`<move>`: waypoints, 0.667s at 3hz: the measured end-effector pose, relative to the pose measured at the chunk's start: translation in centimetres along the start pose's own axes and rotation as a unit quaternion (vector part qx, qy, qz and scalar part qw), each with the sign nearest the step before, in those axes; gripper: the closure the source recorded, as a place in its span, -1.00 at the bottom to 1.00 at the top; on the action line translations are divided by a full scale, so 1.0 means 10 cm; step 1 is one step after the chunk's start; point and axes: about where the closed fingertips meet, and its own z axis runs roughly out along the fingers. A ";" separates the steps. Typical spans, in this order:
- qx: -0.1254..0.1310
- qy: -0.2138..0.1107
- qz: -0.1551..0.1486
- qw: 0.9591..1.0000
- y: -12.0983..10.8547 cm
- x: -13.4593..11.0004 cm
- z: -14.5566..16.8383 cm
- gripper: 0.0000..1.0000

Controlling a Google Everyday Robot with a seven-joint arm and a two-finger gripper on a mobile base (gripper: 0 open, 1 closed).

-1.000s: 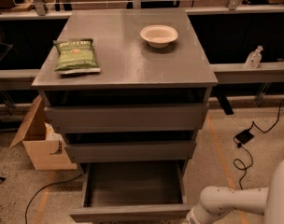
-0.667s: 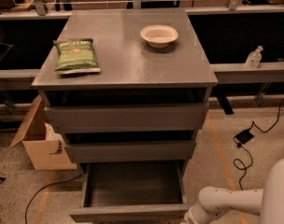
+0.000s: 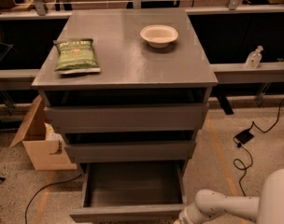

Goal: Close bottom drawer

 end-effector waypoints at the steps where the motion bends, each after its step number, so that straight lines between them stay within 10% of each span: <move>1: -0.006 -0.025 -0.018 1.000 -0.03 -0.11 0.10 1.00; 2: -0.027 -0.058 -0.037 0.997 -0.10 -0.34 0.27 1.00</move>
Offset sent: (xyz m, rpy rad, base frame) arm 0.0495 0.0278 -0.0327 0.1595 -0.1272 0.0220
